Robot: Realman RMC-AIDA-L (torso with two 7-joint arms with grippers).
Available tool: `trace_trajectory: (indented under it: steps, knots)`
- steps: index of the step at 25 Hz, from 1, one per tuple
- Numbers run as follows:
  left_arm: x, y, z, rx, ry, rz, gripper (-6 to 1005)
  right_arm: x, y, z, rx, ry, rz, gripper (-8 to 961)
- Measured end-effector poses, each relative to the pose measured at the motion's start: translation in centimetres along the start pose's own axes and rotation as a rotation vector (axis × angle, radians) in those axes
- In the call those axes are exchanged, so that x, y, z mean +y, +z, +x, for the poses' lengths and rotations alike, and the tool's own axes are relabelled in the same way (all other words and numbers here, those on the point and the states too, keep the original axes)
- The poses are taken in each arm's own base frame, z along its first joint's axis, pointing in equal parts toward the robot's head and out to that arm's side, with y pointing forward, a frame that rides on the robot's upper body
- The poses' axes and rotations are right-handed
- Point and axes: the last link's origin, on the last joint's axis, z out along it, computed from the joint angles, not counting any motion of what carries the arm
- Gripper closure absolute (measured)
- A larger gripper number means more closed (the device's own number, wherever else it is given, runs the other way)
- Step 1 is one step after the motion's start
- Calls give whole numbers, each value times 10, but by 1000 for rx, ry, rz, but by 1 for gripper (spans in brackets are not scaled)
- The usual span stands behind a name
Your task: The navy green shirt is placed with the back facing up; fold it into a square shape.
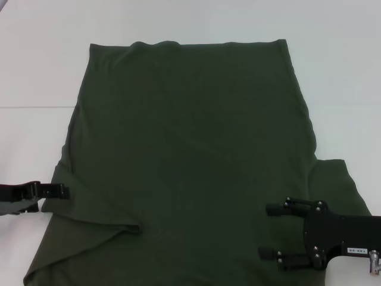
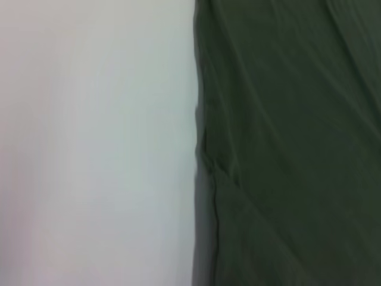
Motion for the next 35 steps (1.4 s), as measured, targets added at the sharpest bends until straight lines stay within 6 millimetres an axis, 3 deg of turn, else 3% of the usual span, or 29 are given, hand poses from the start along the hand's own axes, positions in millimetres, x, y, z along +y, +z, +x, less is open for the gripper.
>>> trace_trajectory:
  steps: [21, 29, 35]
  knots:
    - [11, 6, 4, -26, 36, -13, 96, 0, -2, 0, 0, -1, -3, 32]
    - [-1, 4, 0, -49, 23, 58, 96, 1, -2, 1, 0, 4, -2, 32]
    - [9, 10, 2, -59, 43, 38, 96, 1, -1, 0, -1, 4, -4, 32]
